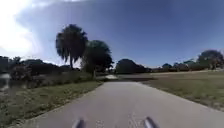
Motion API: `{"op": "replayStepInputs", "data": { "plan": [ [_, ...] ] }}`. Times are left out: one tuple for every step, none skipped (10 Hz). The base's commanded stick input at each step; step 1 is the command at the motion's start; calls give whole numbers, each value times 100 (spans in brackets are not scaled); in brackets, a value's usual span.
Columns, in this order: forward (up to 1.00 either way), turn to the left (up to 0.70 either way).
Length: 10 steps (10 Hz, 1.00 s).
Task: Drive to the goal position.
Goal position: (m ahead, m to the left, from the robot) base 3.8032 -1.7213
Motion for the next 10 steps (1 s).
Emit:
{"op": "replayStepInputs", "data": {
  "plan": [
    [70,0],
    [70,0],
    [70,0],
    [70,0],
    [70,0],
    [70,0],
    [70,0],
    [70,0],
    [70,0],
    [70,0]
  ]
}}
